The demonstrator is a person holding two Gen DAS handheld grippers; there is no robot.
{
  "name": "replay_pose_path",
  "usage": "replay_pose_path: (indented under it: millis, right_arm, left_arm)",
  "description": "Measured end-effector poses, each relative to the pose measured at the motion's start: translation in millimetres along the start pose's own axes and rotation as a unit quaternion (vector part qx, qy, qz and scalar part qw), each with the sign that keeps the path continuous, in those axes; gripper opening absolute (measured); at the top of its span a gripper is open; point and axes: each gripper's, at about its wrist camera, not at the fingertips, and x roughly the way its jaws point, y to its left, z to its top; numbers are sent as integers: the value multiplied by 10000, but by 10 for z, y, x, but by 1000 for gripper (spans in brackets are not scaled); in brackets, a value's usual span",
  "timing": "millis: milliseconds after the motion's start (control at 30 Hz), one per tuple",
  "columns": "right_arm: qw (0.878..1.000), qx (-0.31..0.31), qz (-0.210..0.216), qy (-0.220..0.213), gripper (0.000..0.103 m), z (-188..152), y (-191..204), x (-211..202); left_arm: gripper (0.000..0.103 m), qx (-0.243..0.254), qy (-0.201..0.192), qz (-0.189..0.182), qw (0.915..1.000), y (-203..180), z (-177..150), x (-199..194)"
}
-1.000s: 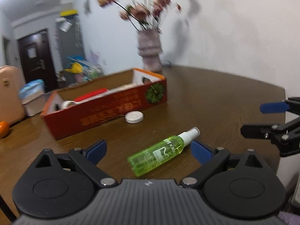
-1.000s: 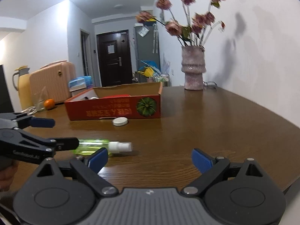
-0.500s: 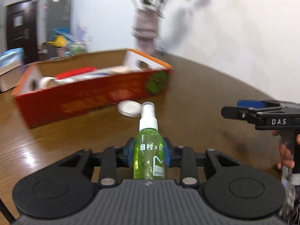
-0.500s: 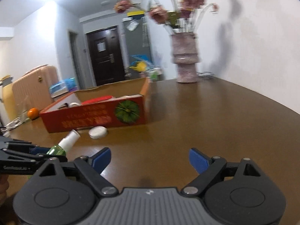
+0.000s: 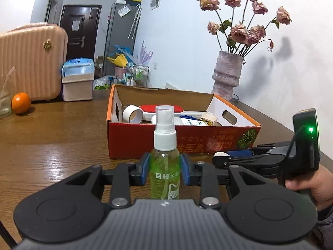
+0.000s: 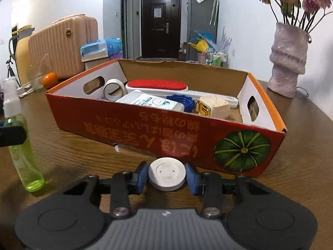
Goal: Organize rigid objects
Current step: 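Grasp the green spray bottle with the left gripper while the right gripper grasps the white lid, then lift the green bottle and white lid and carry both toward the box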
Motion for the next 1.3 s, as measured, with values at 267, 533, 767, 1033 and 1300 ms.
replay_pose_path:
  millis: [267,533,767,1033,1300]
  right_arm:
    - [9994,26,-218,-254,38,-24,19,-108]
    - [9920,157,-475,-1156,38,-104,108,-1216]
    - [9823,180,-304,-1842,38,-422,299,-2295]
    - [9715,211,-227,-2351,38,-874,467,-3185]
    - [9660,260,-284,-2555,38,-1090,494,-3518]
  left_arm:
    - [31,37,-67,40,10000,-112,-13,-143]
    - [31,51,-612,181,9979,-423,-36,-1058]
    - [31,116,-998,108,9949,-786,-162,-1861]
    - [31,405,-1395,-49,9894,-1164,-342,-2495]
    - [31,473,-1506,-120,9874,-1289,-431,-2707]
